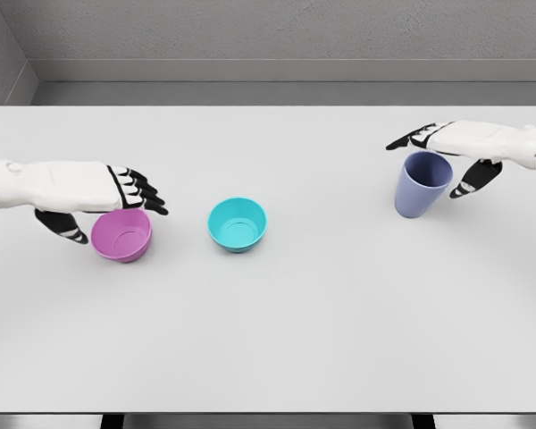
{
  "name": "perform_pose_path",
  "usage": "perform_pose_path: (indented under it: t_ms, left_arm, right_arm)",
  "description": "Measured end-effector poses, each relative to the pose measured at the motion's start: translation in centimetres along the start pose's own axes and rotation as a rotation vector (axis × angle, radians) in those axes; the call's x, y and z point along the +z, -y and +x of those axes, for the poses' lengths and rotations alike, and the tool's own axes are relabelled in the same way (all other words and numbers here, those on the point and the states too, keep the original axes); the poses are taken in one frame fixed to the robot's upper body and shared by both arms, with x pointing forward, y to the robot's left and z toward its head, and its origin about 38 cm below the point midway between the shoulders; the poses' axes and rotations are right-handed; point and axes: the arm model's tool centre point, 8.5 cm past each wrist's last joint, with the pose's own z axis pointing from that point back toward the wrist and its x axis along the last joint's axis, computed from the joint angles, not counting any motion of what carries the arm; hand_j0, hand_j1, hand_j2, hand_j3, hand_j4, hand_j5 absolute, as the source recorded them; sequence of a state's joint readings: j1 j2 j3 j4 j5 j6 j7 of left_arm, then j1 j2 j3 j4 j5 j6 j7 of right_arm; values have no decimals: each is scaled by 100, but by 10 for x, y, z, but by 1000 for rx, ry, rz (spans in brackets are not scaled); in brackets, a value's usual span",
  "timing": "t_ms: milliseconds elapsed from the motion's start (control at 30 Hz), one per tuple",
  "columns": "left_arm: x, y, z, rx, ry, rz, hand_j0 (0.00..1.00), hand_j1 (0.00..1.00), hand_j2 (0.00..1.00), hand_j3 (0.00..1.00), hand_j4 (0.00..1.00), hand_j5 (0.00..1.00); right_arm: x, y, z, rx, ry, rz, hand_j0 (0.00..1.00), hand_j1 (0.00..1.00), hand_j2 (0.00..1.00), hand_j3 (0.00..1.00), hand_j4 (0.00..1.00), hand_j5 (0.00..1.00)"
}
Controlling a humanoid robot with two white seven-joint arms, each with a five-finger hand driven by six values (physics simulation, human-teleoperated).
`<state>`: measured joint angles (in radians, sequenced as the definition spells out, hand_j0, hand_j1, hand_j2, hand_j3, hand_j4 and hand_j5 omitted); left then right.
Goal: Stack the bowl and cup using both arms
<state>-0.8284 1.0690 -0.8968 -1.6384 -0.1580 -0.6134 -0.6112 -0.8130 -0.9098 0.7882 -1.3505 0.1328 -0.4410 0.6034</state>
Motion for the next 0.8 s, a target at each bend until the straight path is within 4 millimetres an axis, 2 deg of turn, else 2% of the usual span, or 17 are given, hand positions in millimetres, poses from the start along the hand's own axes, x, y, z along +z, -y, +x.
perform_pose_path:
  t_ms: [267,533,800]
  left_arm:
    - [2,11,-16,49,-38,-6,100,100,100,100,100,100]
    - [-6,18,-17,72,-29,7,100,100,100,100,100,100]
    - [-4,24,-24,97,-49,5,100,100,100,100,100,100]
  right_arm:
    - [-5,-1,1,8,3,23,100,100,100,100,100,100]
    - [-6,-2,1,11,4,36,100,100,100,100,100,100]
    - [-5,-2,-1,12,2,37,100,100,100,100,100,100]
